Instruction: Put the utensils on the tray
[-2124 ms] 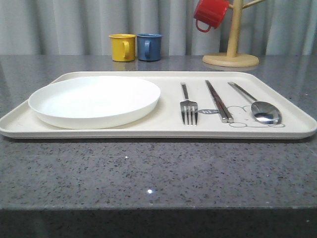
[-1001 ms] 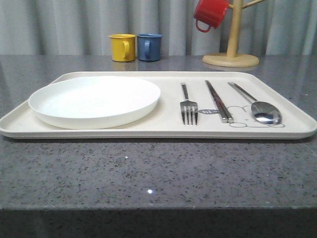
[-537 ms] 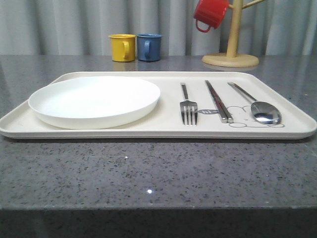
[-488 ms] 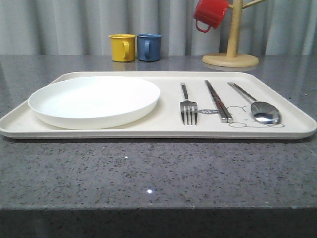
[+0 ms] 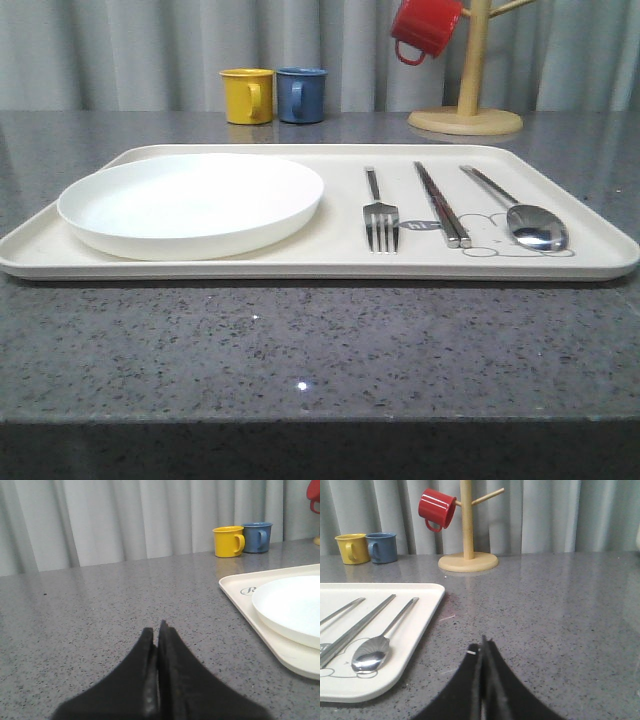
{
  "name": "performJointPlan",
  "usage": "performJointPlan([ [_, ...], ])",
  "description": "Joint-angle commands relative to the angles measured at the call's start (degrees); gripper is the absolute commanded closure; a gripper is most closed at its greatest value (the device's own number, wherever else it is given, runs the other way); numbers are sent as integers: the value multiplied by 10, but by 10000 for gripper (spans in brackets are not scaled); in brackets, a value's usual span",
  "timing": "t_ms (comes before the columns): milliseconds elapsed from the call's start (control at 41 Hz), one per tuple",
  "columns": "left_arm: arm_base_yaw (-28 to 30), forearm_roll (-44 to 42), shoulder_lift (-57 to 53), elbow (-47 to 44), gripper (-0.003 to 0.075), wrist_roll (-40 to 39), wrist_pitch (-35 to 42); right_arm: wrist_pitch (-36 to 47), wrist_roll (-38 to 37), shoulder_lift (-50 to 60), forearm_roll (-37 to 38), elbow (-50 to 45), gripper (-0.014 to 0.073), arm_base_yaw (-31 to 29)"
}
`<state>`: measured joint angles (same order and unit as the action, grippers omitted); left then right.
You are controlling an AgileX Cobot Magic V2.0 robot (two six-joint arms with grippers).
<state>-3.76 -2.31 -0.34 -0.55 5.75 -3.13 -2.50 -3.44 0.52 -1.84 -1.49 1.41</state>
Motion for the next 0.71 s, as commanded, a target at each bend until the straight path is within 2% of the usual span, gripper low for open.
performJointPlan([
  [0,-1,5,-14,2,738,-2,47,50,-1,10,7,0,662,-3],
  [269,-1,5,-14,2,738,-2,47,50,-1,10,7,0,662,-3],
  [464,31,5,-14,2,738,-2,47,50,-1,10,7,0,662,-3],
  [684,33,5,-14,2,738,-2,47,50,-1,10,7,0,662,-3],
])
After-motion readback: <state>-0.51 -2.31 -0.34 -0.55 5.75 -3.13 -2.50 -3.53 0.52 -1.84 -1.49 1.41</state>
